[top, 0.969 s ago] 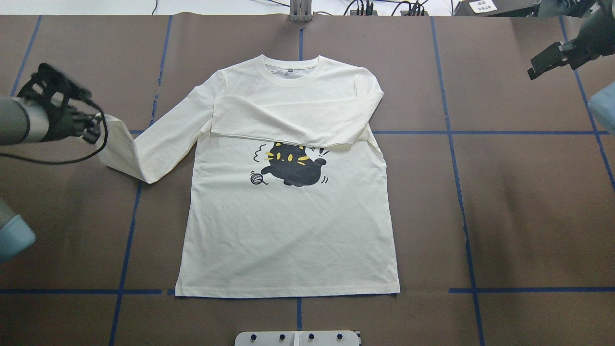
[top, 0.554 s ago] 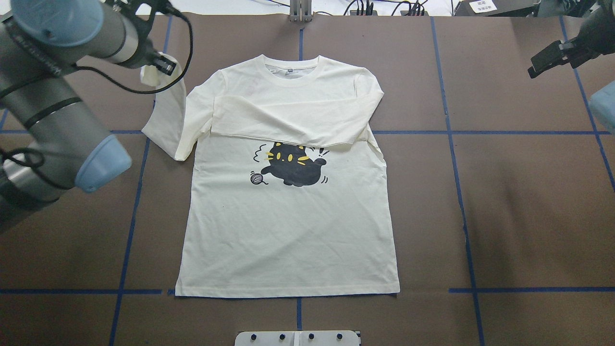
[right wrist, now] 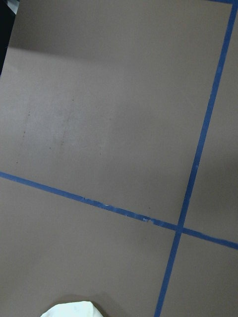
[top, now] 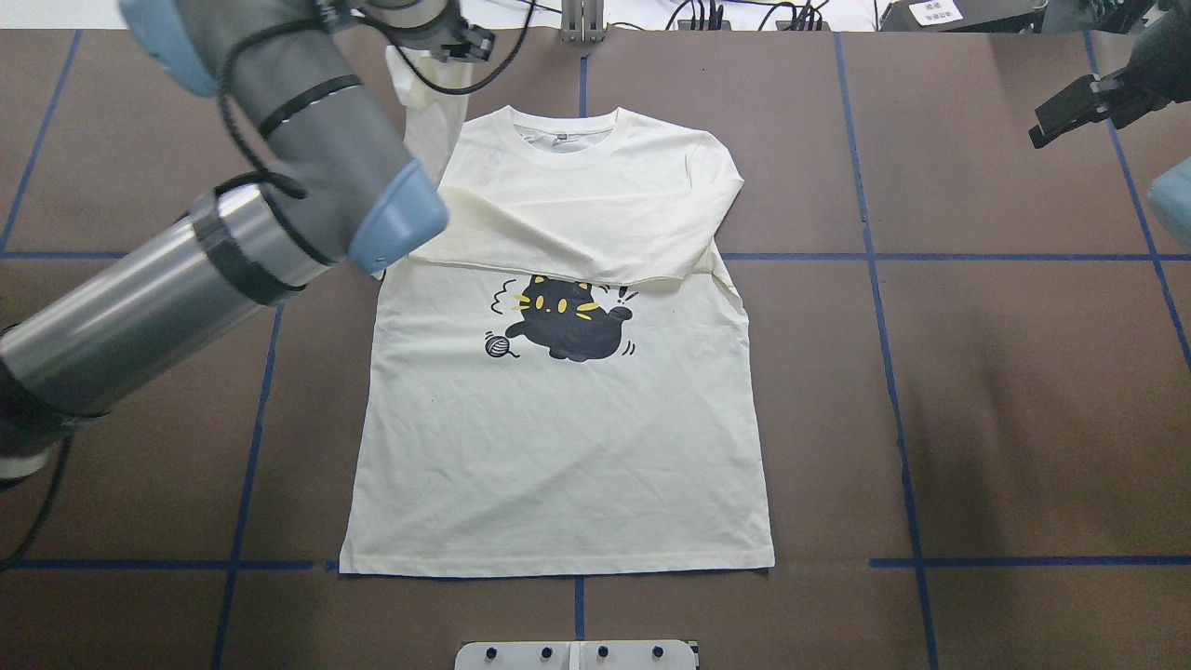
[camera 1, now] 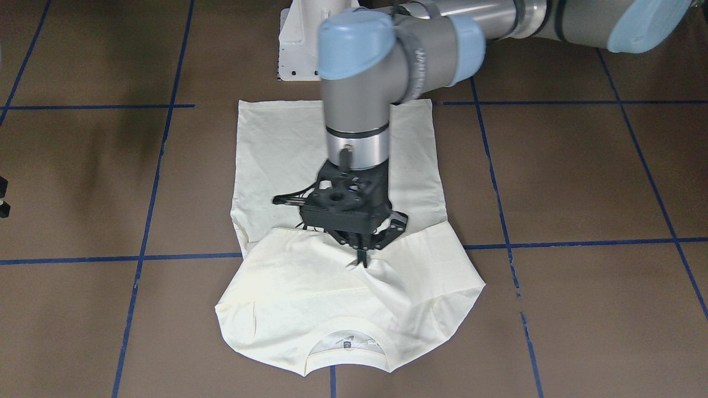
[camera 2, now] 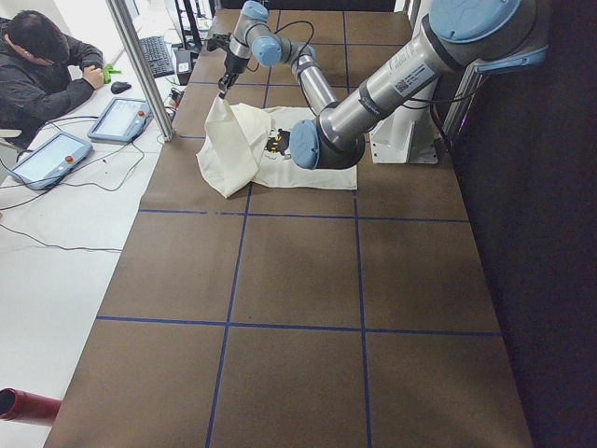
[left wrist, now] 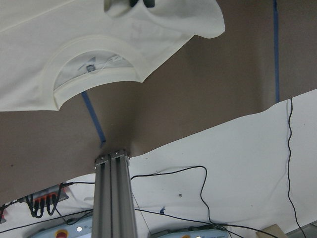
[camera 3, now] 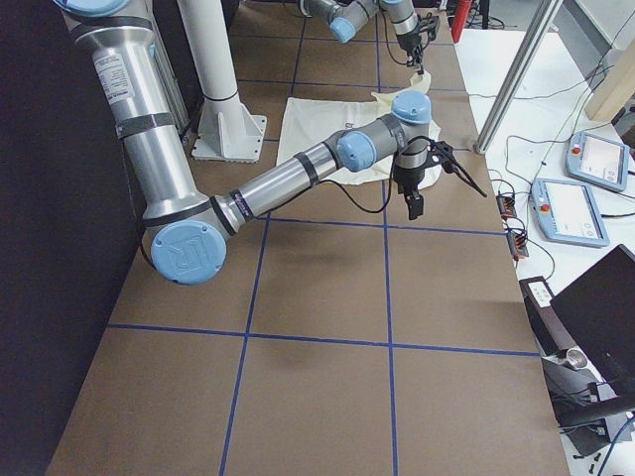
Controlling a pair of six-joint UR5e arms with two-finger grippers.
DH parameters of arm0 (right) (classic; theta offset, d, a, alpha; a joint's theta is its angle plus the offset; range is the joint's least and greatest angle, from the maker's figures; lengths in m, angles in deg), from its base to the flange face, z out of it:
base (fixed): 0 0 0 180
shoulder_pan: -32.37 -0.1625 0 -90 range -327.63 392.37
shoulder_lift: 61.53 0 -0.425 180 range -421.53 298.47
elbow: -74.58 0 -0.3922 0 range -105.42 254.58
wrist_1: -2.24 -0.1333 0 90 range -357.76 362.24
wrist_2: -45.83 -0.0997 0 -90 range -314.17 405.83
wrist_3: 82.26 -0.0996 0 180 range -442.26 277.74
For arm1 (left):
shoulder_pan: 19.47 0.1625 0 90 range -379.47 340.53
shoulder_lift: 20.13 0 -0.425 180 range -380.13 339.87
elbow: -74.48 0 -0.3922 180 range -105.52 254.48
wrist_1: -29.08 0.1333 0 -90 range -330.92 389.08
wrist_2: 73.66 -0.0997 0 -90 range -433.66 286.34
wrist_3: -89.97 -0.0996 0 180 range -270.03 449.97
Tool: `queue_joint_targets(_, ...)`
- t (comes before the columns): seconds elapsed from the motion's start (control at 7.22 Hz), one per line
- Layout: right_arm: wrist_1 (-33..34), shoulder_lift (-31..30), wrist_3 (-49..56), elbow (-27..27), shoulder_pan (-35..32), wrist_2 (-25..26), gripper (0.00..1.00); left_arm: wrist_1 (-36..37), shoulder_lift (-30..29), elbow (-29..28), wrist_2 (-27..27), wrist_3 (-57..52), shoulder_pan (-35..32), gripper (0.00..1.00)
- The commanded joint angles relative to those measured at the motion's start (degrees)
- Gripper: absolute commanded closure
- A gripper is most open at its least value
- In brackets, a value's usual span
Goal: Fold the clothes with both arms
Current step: 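Lift the sleeve with the left gripper and fold it across the shirt body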
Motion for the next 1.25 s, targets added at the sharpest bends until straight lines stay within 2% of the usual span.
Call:
queue_joint_targets(0.0,-0.13,-1.79,2.18,0.03,-1.32,-0.01,0.00,-9.51,-2.25,-7.75,-13.42,2.97,10.70,1.00)
queue_joint_targets(0.28,-0.14,-2.32,2.18,-0.14,-1.33,0.16,0.00,-19.99,-2.16,-13.57,-15.05,2.45,14.77,1.00)
queue_joint_targets(0.42,-0.14,-2.67,2.09,-0.14,-1.33,0.25,0.00,-21.25,-2.60,-13.68,-14.70,2.19,15.40,0.86)
queue_joint_targets(0.55,-0.14,-2.59,2.09,-0.14,-1.33,0.25,0.00,-22.13,-3.65,-13.77,-14.35,2.27,15.84,0.36)
queue_joint_targets(0.69,-0.22,-2.50,2.09,-0.14,-1.33,0.25,0.00,-27.36,-3.48,-14.38,-13.91,3.14,15.58,0.00)
queue_joint_targets(0.83,-0.22,-2.32,2.09,-0.14,-1.24,0.34,0.00,-31.07,-3.31,-14.64,-12.34,7.15,15.14,0.00)
queue_joint_targets(0.97,-1.53,-2.06,2.00,0.03,-1.24,0.25,0.00,-31.37,-3.39,-14.21,-7.36,8.06,12.79,0.00)
queue_joint_targets(1.11,-4.15,-1.88,1.22,0.21,-0.37,0.25,0.00,-30.85,-2.61,-14.03,2.60,7.38,8.76,0.00)
